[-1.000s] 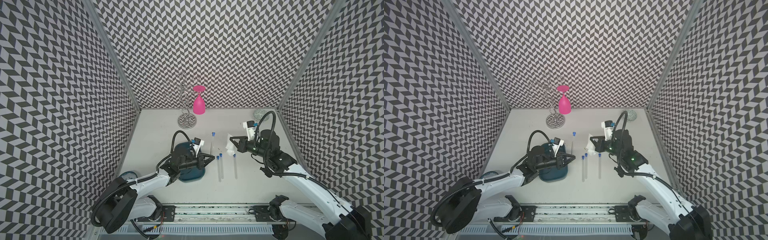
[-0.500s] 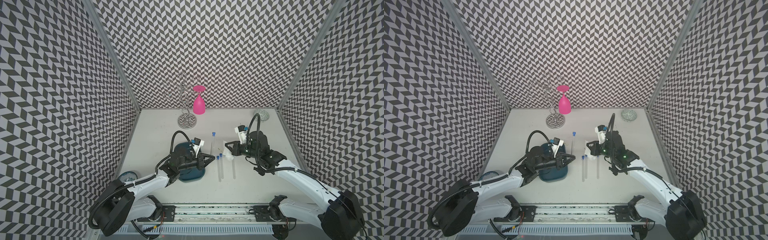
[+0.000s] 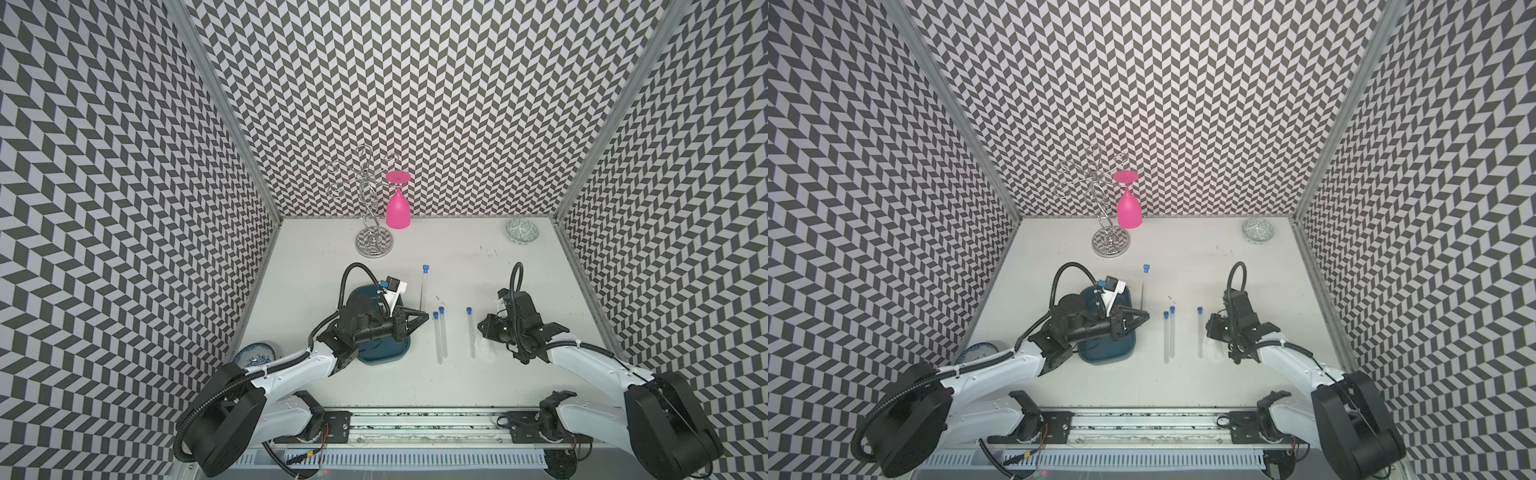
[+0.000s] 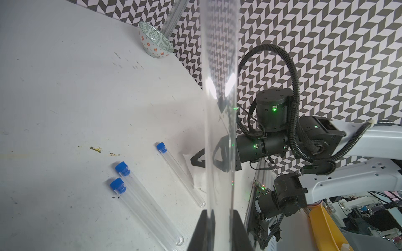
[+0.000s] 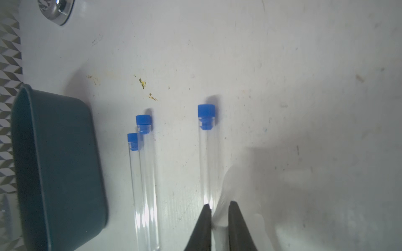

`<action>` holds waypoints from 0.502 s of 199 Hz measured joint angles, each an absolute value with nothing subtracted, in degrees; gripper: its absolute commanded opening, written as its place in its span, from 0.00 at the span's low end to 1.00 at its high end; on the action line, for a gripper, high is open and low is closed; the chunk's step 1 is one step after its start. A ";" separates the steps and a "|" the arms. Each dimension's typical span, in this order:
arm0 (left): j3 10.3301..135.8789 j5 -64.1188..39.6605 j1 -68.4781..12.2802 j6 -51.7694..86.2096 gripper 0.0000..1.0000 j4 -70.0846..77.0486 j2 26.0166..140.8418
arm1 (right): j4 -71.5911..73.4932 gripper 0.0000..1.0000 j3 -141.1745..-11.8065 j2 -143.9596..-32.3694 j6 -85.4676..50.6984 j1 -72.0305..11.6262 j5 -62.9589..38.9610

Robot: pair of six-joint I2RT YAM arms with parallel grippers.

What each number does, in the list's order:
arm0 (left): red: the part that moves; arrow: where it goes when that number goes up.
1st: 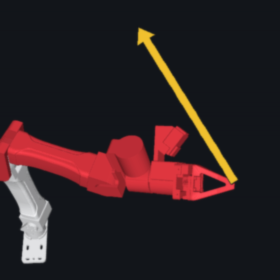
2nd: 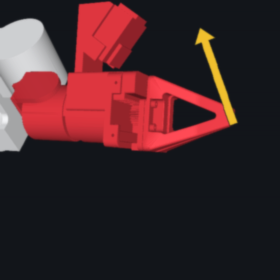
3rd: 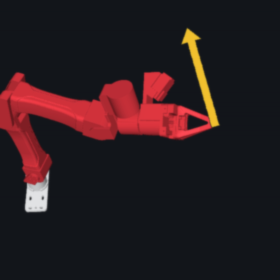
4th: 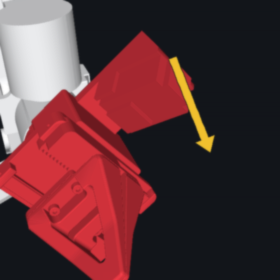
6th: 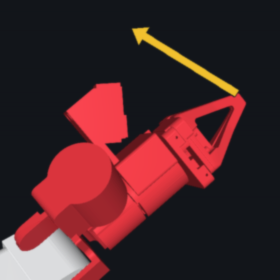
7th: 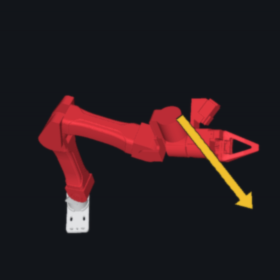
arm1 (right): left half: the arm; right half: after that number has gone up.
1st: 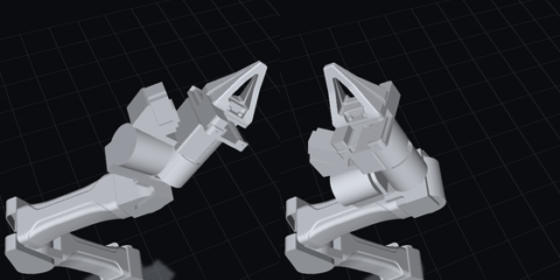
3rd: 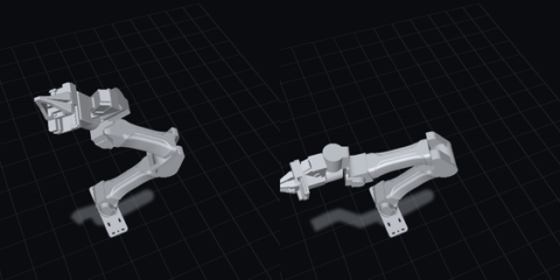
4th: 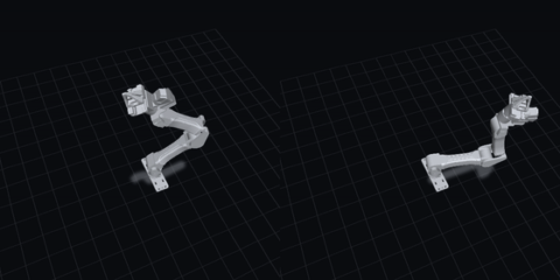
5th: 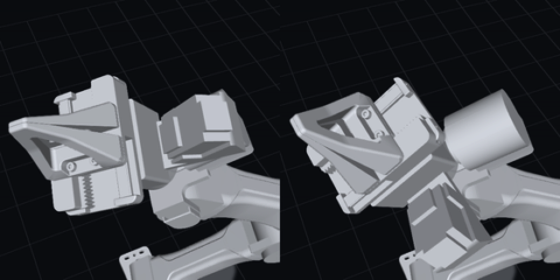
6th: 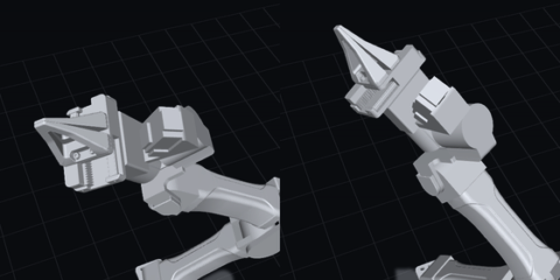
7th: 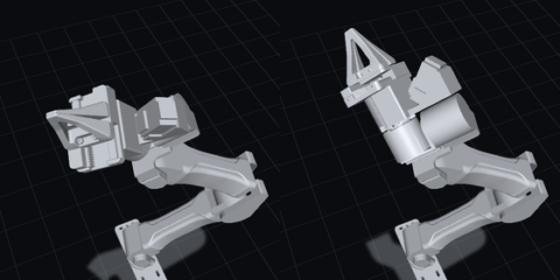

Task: Wipe the exteriors of test tubes
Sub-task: Place the cleaning item at the center of the board.

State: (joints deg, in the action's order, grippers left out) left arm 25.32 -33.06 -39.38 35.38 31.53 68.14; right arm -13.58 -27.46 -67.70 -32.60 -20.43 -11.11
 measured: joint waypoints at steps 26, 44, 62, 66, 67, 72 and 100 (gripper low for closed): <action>25.17 -32.80 -39.35 35.38 0.05 31.51 68.10 | -17.43 0.40 -30.39 -67.90 -32.42 -20.43 -7.49; 25.12 -32.67 -39.35 35.38 0.05 31.51 68.10 | -19.90 0.43 -32.62 -67.88 -31.88 -20.43 -5.39; 25.04 -32.64 -39.35 35.38 0.05 31.51 68.01 | -22.55 0.43 -35.38 -67.88 -31.31 -20.64 -3.79; 25.04 -32.64 -39.35 35.38 0.05 31.48 67.96 | -23.05 0.42 -36.18 -67.88 -31.18 -20.84 -3.42; 25.04 -32.64 -39.38 35.38 0.05 31.48 67.96 | -23.16 0.42 -36.32 -67.88 -31.11 -20.88 -3.36; 25.04 -32.64 -39.35 35.38 0.05 31.48 67.92 | -23.79 0.41 -37.34 -67.88 -30.98 -21.06 -3.05; 25.02 -32.64 -39.35 35.38 0.05 31.51 67.90 | -25.65 0.32 -42.63 -68.18 -30.44 -24.01 -1.87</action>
